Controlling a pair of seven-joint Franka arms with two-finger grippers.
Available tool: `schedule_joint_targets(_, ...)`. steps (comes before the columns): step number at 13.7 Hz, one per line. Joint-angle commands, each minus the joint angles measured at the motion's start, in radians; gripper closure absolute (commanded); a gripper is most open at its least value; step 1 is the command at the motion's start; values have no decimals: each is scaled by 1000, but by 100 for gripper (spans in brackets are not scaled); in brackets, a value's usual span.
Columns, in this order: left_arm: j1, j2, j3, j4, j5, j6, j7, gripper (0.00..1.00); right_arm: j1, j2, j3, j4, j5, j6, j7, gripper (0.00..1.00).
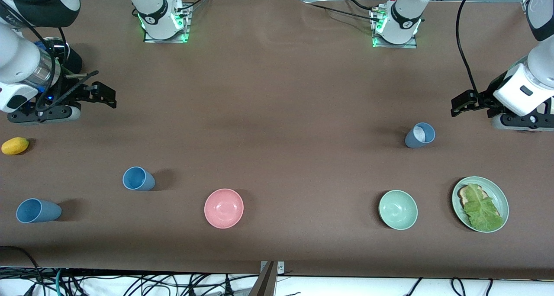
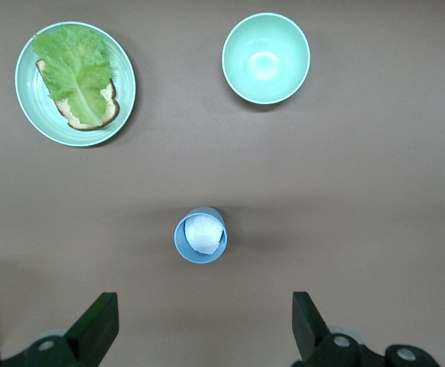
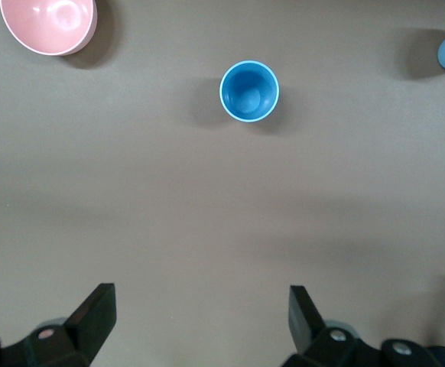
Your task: Stack blue cups with both arms
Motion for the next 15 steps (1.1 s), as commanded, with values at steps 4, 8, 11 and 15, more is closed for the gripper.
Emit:
schedule_joint_targets(4, 8, 1, 0, -1, -19, -4, 14, 0, -2, 7, 2, 22, 17, -19, -4, 0)
schedule_joint_targets(8, 8, 1, 0, -1, -19, -6, 13, 0, -4, 7, 2, 20, 17, -19, -19, 0)
schedule_joint_targets(11, 10, 1, 0, -1, -19, -56, 10, 0, -4, 12, 2, 20, 17, -19, -19, 0)
schedule_joint_targets(15, 14, 2, 0, 0, -19, -58, 11, 0, -4, 13, 2, 20, 17, -25, -19, 0)
